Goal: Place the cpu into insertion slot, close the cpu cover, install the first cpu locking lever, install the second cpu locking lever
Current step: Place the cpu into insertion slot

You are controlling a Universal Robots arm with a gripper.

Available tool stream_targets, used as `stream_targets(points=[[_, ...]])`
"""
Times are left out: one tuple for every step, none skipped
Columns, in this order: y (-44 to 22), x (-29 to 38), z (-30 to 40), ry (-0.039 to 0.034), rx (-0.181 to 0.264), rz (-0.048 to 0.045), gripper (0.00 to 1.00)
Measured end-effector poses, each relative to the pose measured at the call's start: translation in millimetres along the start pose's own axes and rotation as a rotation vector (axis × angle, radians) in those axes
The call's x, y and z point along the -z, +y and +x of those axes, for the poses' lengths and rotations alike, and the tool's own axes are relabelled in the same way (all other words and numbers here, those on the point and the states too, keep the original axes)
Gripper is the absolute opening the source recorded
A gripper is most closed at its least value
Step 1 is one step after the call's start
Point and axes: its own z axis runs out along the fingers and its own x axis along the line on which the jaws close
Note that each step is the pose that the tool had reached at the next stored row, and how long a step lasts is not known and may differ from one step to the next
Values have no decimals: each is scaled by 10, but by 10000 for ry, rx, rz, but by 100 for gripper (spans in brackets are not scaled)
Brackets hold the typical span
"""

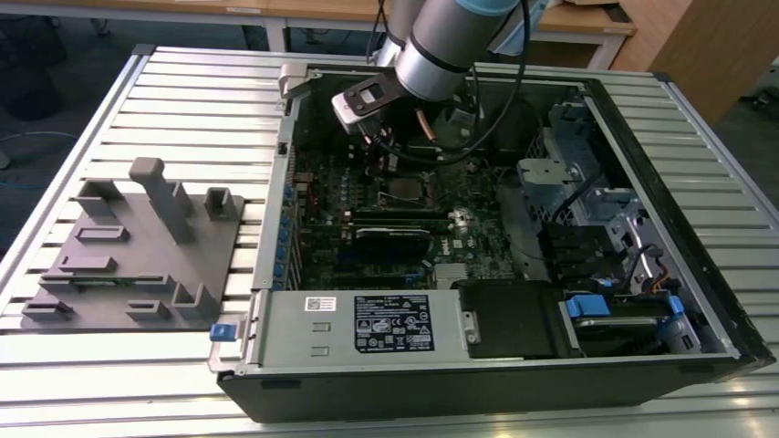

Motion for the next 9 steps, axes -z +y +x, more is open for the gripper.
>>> stream_targets(points=[[0,1,0,-2,0,-41,10],[0,0,-1,-2,2,-102,10],[0,-1,-1,0,4,-190,10],[1,-2,0,0,7,-305,10],[1,-2,0,0,11,-421,10],[1,-3,0,1,15,-527,10],[2,-3,0,1,19,-613,10],[2,-4,0,0,21,-686,10],[2,-4,0,0,24,-744,10]])
